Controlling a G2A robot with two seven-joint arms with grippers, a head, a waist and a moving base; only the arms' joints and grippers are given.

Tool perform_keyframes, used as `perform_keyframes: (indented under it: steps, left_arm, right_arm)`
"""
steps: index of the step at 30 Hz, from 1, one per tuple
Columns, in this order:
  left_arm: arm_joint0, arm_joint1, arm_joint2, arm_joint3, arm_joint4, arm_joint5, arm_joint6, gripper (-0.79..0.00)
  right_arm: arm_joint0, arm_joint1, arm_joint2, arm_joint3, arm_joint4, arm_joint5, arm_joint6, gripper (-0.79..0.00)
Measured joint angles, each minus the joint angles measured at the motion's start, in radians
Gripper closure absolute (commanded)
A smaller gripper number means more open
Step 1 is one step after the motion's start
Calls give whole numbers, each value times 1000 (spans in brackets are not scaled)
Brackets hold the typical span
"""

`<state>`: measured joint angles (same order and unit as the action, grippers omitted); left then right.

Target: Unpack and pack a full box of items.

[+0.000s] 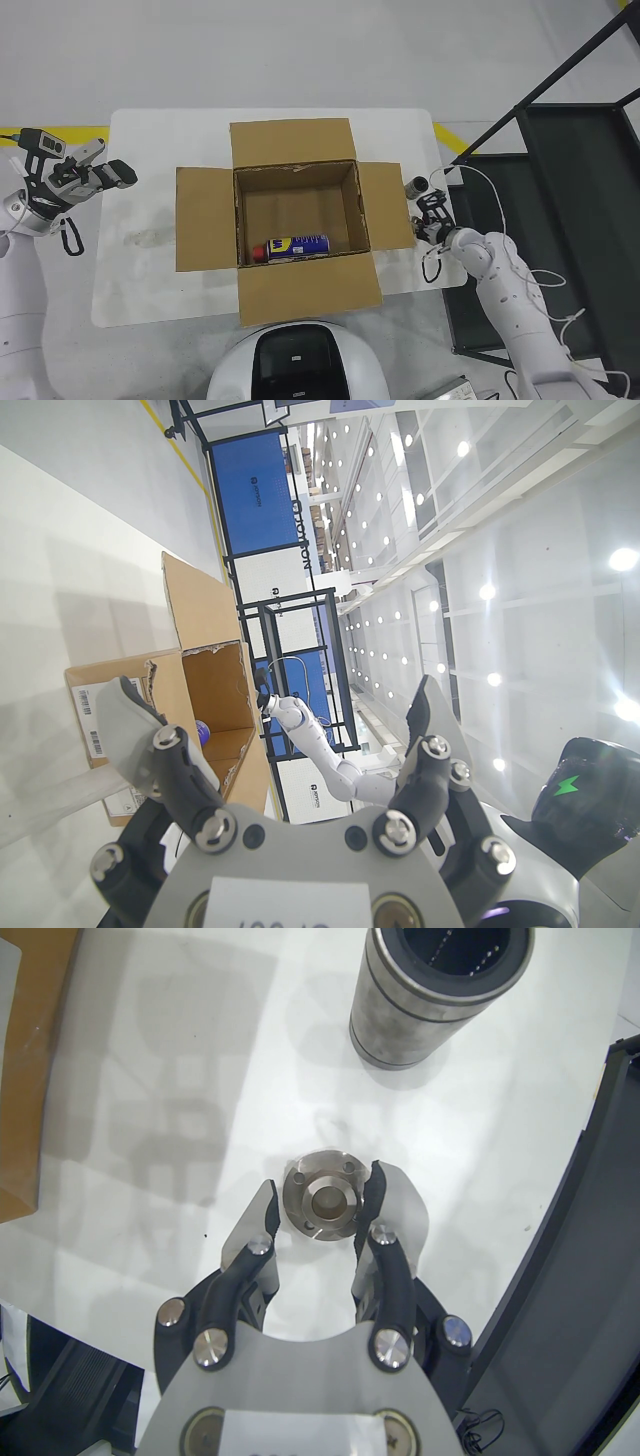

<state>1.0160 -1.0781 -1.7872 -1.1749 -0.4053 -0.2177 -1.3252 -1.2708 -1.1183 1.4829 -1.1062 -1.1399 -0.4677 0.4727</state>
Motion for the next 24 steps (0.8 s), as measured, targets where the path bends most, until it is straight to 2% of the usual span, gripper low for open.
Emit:
perform_keyframes:
  steps: [2,5,15,20,24]
  left_arm:
    - [0,0,0,0,0,0,0,-785]
    - [0,0,0,0,0,0,0,-785]
    - [0,0,0,0,0,0,0,-785]
    - [0,0,0,0,0,0,0,-785]
    - [0,0,0,0,0,0,0,-785]
  right_arm:
    - [8,-1,-8,9,-5,7,2,-206]
    - [14,-1,-17,17,-12,15,0,-9]
    - [-1,4,-17,-7,-39,50,-36,0]
    - [-62,19,35,-103,-29,31,-40,0]
    - [-152,35,113,-247,-26,29,-41,0]
